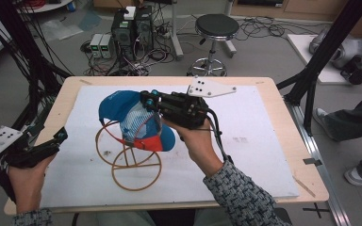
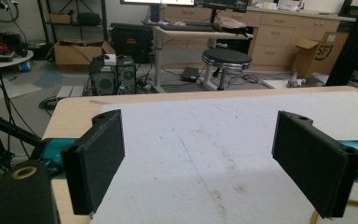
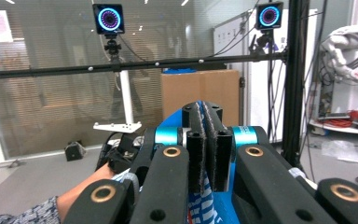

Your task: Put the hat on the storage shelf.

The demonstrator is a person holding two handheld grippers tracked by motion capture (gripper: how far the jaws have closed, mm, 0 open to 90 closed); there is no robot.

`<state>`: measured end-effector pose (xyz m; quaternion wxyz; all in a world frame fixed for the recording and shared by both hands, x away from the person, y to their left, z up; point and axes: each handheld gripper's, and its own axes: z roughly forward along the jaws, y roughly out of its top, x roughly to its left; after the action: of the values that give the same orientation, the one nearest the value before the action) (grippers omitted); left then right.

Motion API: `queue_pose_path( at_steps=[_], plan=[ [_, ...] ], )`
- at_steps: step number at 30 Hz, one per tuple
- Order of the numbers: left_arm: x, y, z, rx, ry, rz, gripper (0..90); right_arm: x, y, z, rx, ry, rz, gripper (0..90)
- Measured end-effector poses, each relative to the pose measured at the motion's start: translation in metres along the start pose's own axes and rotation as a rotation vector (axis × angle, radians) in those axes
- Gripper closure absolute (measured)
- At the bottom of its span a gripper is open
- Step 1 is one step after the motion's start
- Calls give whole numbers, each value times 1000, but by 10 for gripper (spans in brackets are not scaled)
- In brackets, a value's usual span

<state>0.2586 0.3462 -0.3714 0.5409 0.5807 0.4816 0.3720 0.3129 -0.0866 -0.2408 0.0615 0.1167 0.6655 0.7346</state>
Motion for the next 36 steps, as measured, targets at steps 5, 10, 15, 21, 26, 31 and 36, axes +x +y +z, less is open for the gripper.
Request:
queue_pose_path(
  at_steps=[5,10,15,21,26,31,36],
  plan=[
    [0,0,0,0,0,-1,172,6,-1,7,11,22,-8,884],
    [0,0,0,-2,0,0,171,14,1,12,13,49,-19,884],
    [0,0,0,0,-1,-1,171,21,6,16,11,67,-32,884],
    [0,0,0,-3,0,-4,171,29,7,21,21,96,-39,882],
    [0,0,0,-2,-1,-2,171,35,3,25,64,109,-57,881],
    [0,0,1,-1,-3,-1,171,38,-2,30,115,100,-72,879],
    [1,0,0,-2,3,-4,171,43,-6,35,164,90,-91,878]
  ],
)
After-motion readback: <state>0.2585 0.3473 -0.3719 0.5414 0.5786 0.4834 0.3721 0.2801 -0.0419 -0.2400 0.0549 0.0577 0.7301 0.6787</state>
